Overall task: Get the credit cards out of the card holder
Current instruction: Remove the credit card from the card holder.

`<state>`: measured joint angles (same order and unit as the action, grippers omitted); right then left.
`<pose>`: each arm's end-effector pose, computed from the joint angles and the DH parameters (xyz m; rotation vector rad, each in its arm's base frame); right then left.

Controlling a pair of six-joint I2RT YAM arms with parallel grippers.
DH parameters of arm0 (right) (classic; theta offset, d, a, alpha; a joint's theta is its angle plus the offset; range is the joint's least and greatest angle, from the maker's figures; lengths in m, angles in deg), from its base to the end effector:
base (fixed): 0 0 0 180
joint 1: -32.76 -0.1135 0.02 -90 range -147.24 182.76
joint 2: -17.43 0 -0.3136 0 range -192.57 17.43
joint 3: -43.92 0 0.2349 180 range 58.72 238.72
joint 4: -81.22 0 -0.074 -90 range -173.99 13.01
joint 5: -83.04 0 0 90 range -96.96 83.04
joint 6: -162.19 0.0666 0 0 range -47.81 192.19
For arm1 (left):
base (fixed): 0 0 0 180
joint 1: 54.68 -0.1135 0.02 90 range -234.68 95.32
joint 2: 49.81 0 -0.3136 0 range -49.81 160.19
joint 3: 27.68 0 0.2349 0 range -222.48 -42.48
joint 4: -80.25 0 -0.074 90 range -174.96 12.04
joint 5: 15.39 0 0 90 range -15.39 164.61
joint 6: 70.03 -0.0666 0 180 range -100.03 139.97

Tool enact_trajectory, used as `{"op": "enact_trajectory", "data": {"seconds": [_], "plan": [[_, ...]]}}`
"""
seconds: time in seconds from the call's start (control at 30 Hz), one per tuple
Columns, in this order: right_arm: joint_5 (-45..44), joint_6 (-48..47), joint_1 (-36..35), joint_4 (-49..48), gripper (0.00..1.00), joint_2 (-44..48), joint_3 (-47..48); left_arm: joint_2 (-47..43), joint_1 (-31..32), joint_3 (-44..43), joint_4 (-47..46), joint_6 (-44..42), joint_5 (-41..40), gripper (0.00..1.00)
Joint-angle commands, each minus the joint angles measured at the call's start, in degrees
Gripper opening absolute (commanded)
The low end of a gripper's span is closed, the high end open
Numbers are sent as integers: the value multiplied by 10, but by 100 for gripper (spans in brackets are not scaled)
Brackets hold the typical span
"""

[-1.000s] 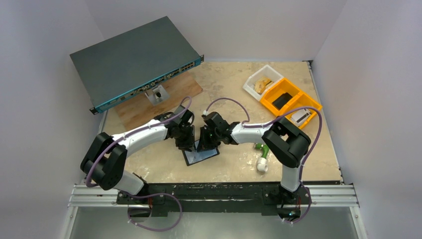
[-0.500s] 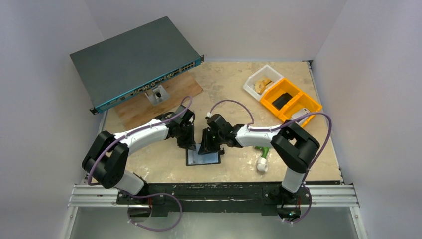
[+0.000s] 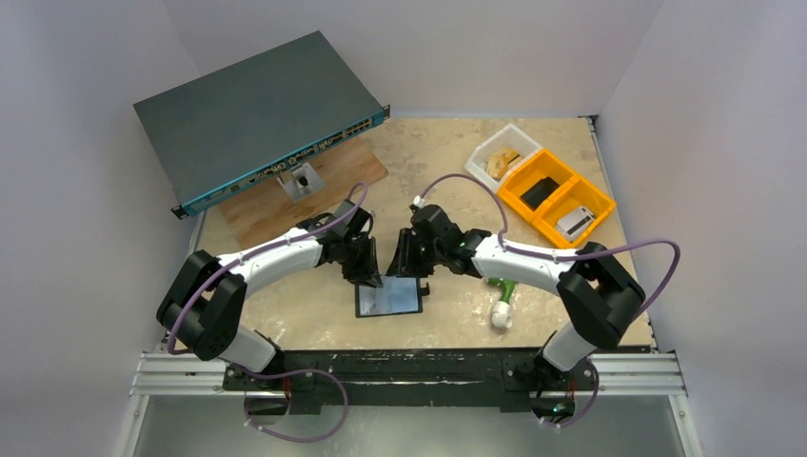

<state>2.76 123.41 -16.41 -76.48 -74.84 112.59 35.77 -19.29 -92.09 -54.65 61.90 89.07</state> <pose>0.2170 0.2683 0.2325 -0.0432 2.6121 0.9545 0.2110 -0.1703 0.2146 -0.0882 2.8995 -0.6679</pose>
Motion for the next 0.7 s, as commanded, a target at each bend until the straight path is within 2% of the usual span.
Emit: {"op": "enact_trajectory", "data": {"seconds": [0.0,0.33,0.67], "plan": [[-31,-11,22,27,29,39,-12,-10,5,-9,-38,19,50,16],[-57,-19,51,55,29,93,-34,33,22,-30,-88,49,99,31],[-60,-26,53,59,28,118,-50,85,28,-48,-133,61,119,32]]}}
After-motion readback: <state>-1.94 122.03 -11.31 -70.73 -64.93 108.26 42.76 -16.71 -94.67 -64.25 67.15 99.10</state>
